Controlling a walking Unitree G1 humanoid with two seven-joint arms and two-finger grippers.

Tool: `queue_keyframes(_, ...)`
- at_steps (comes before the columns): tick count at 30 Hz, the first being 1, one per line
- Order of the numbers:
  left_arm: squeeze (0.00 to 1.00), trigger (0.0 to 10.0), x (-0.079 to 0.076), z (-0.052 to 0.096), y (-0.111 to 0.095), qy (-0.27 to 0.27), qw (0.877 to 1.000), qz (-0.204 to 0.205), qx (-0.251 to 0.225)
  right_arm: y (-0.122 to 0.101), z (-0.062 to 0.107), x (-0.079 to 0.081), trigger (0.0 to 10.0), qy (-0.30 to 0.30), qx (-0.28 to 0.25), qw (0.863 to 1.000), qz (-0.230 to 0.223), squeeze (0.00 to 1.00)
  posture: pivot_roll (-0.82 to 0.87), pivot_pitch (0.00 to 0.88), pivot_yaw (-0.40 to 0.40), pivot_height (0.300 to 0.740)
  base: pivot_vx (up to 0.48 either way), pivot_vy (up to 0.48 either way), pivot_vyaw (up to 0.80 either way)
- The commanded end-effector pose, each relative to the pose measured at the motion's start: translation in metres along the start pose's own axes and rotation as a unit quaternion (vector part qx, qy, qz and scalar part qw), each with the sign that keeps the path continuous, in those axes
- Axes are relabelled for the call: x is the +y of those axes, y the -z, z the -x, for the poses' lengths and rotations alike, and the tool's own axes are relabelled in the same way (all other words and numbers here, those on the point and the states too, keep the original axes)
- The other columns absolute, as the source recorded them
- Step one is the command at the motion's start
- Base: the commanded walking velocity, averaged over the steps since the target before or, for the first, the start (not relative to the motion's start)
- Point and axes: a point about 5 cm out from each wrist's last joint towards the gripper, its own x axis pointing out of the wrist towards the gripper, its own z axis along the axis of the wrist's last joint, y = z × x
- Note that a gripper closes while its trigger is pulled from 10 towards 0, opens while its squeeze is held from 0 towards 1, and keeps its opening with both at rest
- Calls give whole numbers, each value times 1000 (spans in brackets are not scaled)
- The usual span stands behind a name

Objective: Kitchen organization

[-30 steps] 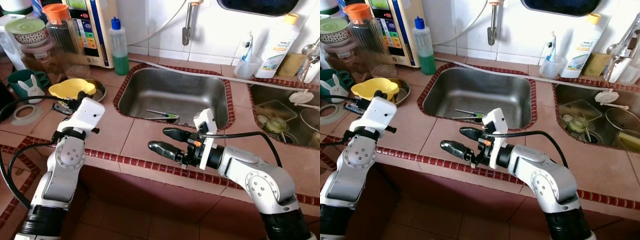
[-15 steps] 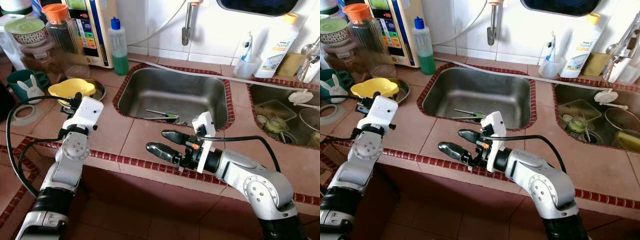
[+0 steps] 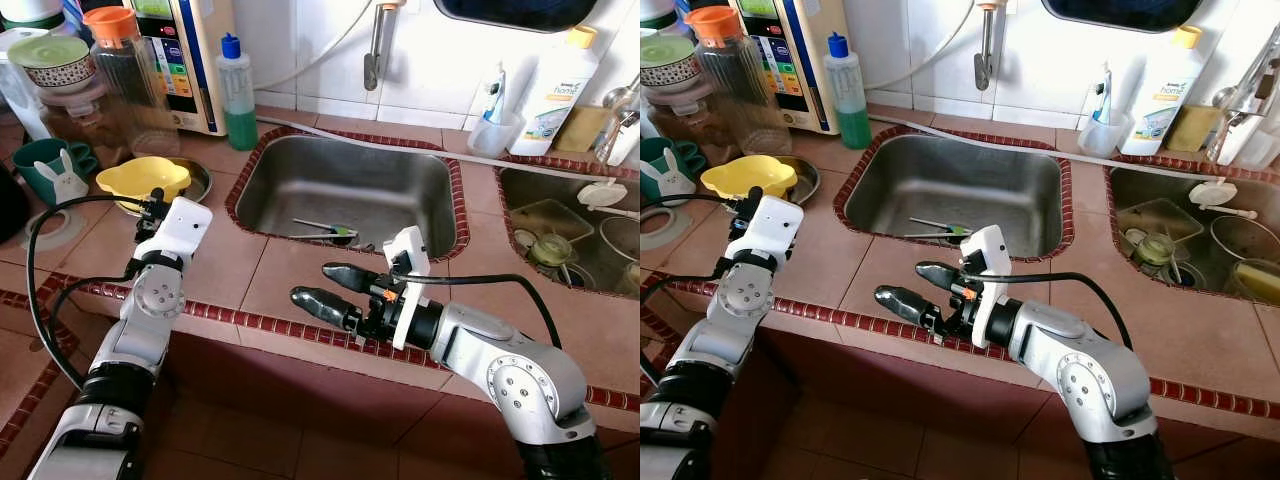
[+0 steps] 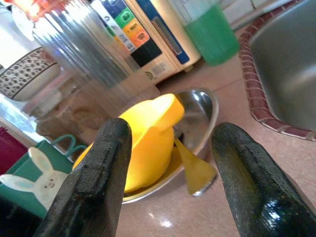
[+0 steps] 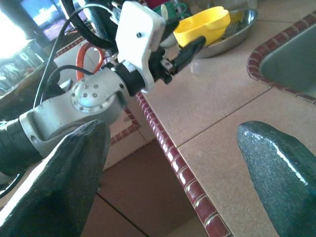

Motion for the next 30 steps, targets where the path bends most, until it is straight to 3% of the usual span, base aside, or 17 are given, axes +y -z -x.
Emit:
queue_keyframes(1, 1000, 10000, 0, -1, 0, 0, 1000, -1, 0, -4, 2, 2, 10000, -1, -6, 1000, 5, 0, -8, 102, 22, 740, 0, 0, 0)
queue_keyframes(4, 1000, 10000, -3, 0, 2, 4, 1000, -12, 7, -4, 2, 2, 10000, -1, -6, 1000, 5, 0, -9, 101, 22, 740, 0, 0, 0)
queue_keyframes(5, 859, 10000, -6, 0, 4, 11, 1000, -22, 11, -4, 2, 2, 10000, -1, -6, 1000, 5, 0, -9, 100, 22, 740, 0, 0, 0)
queue_keyframes(6, 0, 10000, -7, -1, 5, 16, 1000, -22, 13, -4, 2, 2, 10000, -1, -6, 1000, 6, 0, -10, 100, 22, 740, 0, 0, 0)
queue_keyframes(18, 0, 10000, -10, -4, 15, 37, 998, -26, 37, -4, 3, 5, 10000, -5, -5, 1000, 4, 0, -15, 102, 26, 740, 0, 0, 0)
queue_keyframes(19, 0, 8118, -9, -4, 17, 37, 998, -27, 39, -4, 3, 5, 10000, -7, -4, 1000, 3, 0, -16, 103, 26, 740, 0, 0, 0)
queue_keyframes(20, 0, 5608, -9, -5, 18, 38, 998, -27, 41, -4, 3, 5, 10000, -8, -4, 1000, 3, 0, -16, 103, 26, 740, 0, 0, 0)
queue_keyframes(21, 0, 4863, -8, -5, 19, 38, 998, -27, 43, -4, 3, 6, 10000, -10, -3, 1000, 2, 0, -16, 103, 26, 740, 0, 0, 0)
queue_keyframes(22, 0, 2078, -8, -6, 20, 39, 998, -28, 45, -4, 3, 6, 10000, -11, -3, 1000, 3, 0, -18, 103, 25, 740, 0, 0, 0)
queue_keyframes(23, 0, 2078, -7, -6, 20, 40, 998, -29, 47, -4, 3, 6, 10000, -11, -3, 1000, 3, 0, -18, 103, 25, 740, 0, 0, 0)
queue_keyframes(24, 0, 39, -7, -7, 20, 41, 998, -31, 47, -4, 4, 6, 10000, -12, -3, 1000, 3, 0, -20, 103, 25, 740, 0, 0, 0)
queue_keyframes(30, 0, 0, -6, -9, 19, 45, 997, -50, 37, -4, 4, 7, 10000, -10, -3, 1000, 2, 0, -25, 106, 25, 740, 0, 0, 0)
